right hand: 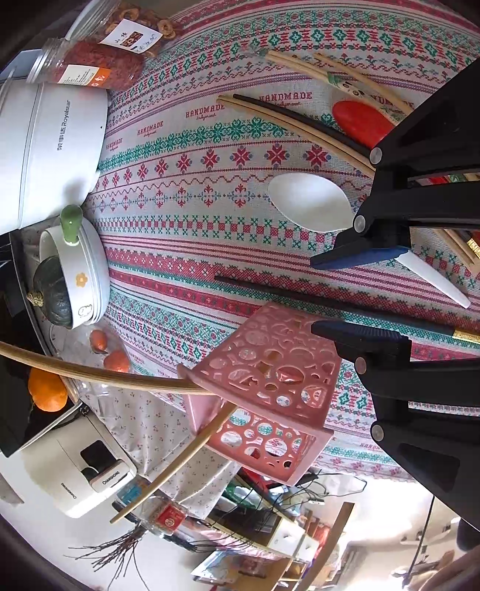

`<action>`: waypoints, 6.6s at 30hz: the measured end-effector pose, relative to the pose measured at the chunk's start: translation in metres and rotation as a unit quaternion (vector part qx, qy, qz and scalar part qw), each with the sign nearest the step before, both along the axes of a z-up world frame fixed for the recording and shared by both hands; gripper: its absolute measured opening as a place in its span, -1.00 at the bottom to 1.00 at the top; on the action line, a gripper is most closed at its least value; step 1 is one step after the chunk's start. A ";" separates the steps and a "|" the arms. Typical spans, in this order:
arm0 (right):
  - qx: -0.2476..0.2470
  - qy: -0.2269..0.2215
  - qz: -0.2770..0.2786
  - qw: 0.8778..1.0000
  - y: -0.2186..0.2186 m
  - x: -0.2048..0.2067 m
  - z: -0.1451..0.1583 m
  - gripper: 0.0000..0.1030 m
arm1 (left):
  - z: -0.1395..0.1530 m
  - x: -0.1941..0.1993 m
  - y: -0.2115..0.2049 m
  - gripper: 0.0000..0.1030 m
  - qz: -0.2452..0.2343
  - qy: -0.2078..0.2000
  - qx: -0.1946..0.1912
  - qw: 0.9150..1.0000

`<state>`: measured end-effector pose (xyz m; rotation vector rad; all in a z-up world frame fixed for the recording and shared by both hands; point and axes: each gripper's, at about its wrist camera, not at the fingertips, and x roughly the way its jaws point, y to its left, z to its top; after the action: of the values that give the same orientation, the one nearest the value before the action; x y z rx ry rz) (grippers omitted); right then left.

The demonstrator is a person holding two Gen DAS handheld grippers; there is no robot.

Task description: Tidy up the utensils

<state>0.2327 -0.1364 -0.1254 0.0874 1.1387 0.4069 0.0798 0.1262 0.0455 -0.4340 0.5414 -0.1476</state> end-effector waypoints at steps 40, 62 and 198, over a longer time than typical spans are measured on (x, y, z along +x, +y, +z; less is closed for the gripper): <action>-0.153 0.025 0.066 0.986 0.030 -0.075 -0.030 -0.89 | -0.031 0.007 -0.014 -0.87 -0.037 0.062 0.007 0.997; 0.042 -0.237 -0.057 0.969 -0.037 -0.109 0.148 -0.89 | 0.012 0.003 -0.034 -0.87 0.009 -0.086 0.017 0.996; -0.106 0.019 -0.192 0.976 -0.200 -0.046 0.050 0.75 | -0.122 0.131 -0.267 -0.29 -0.132 0.223 0.199 0.945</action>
<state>0.1866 -0.3364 -0.0759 0.1260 1.1650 -0.0600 0.2106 -0.1411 -0.0762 0.0109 1.0547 -0.1936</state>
